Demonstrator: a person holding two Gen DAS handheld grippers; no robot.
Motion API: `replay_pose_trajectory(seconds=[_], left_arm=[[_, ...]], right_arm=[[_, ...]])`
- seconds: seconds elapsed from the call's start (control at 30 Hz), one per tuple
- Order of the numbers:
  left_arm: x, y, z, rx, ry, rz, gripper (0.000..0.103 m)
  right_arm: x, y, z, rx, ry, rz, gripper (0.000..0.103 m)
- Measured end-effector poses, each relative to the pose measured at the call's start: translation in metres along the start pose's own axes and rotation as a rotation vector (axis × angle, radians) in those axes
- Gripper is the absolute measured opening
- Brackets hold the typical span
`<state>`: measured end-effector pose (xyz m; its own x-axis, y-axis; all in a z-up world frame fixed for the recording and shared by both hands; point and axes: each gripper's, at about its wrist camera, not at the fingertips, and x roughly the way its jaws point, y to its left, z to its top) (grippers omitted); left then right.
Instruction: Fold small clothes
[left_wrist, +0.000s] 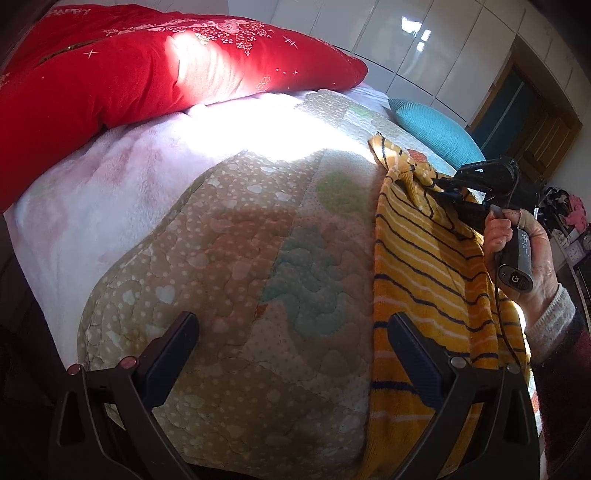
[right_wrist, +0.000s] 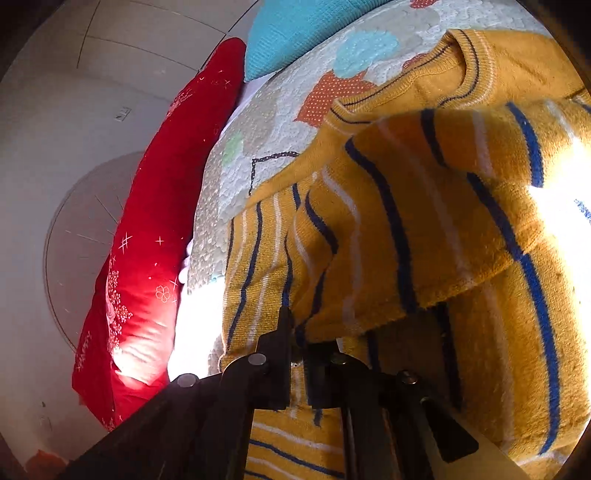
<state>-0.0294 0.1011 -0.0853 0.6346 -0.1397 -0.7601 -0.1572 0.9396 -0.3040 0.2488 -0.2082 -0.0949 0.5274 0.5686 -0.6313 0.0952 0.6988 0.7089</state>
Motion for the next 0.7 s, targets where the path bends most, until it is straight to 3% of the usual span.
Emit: replay_pose_trajectory(seconds=[0.2, 0.3, 0.37, 0.5, 0.57, 0.63, 0.7], left_arm=[[-0.003, 0.004, -0.001, -0.024, 0.0, -0.01, 0.102], [-0.007, -0.001, -0.002, -0.01, -0.005, -0.017, 0.102], [-0.01, -0.003, -0.001, -0.002, -0.009, -0.018, 0.102], [-0.012, -0.003, -0.001, 0.003, -0.016, -0.004, 0.102], [-0.009, -0.002, 0.0, -0.004, -0.008, 0.004, 0.102], [-0.005, -0.002, 0.0, -0.008, 0.004, 0.006, 0.102], [-0.001, -0.006, -0.002, -0.001, 0.018, 0.007, 0.102]], right_arm=[[0.012, 0.045, -0.036, -0.088, 0.081, 0.107, 0.007], [0.026, 0.048, -0.051, -0.131, 0.131, 0.056, 0.01], [0.026, 0.04, -0.061, -0.146, 0.17, 0.038, 0.019], [-0.026, 0.036, -0.079, -0.345, 0.153, 0.029, 0.025], [-0.068, 0.03, -0.082, -0.47, 0.082, -0.027, 0.032], [-0.107, 0.021, -0.08, -0.602, -0.024, -0.173, 0.048], [-0.134, 0.006, -0.071, -0.691, -0.094, -0.324, 0.052]])
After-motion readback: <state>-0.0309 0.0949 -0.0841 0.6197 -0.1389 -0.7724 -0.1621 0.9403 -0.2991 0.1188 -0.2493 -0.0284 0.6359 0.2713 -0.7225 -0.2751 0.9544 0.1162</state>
